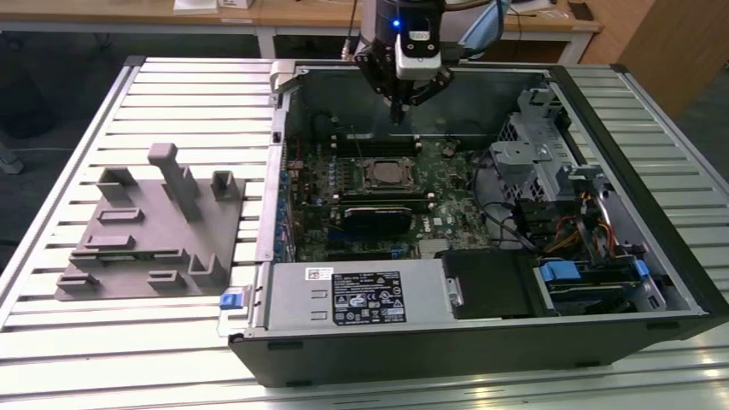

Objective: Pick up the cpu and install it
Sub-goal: 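Install the first cpu locking lever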

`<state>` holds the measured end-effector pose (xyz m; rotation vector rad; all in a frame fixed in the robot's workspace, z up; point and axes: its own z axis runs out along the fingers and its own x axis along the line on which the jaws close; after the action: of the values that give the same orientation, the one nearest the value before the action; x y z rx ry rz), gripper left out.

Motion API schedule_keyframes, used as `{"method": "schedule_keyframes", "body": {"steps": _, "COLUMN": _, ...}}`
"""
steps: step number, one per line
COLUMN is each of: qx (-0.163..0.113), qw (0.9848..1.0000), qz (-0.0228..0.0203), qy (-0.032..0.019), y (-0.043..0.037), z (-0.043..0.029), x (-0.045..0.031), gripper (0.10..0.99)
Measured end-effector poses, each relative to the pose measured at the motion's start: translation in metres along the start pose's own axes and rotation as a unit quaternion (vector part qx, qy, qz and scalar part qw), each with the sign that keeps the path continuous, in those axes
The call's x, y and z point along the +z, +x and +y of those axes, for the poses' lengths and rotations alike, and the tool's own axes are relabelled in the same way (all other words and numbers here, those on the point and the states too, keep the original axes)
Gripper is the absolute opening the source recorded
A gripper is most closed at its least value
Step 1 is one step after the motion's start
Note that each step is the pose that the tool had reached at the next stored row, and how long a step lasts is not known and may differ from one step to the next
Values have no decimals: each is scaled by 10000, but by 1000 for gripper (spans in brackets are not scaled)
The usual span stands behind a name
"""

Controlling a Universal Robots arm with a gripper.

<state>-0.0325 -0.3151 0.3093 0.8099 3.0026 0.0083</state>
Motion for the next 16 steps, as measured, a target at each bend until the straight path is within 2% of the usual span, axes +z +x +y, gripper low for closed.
{"method": "schedule_keyframes", "body": {"steps": 4, "qx": -344, "qw": 9994, "qz": 5, "qy": -10, "y": 0, "z": 0, "x": 1, "gripper": 106}}
{"method": "schedule_keyframes", "body": {"steps": 8, "qx": -706, "qw": 9975, "qz": 9, "qy": -20, "y": 0, "z": 0, "x": 3, "gripper": 106}}
{"method": "schedule_keyframes", "body": {"steps": 12, "qx": -1066, "qw": 9943, "qz": 14, "qy": -31, "y": 0, "z": 0, "x": 7, "gripper": 106}}
{"method": "schedule_keyframes", "body": {"steps": 16, "qx": -1418, "qw": 9899, "qz": 19, "qy": -40, "y": 0, "z": 0, "x": 13, "gripper": 106}}
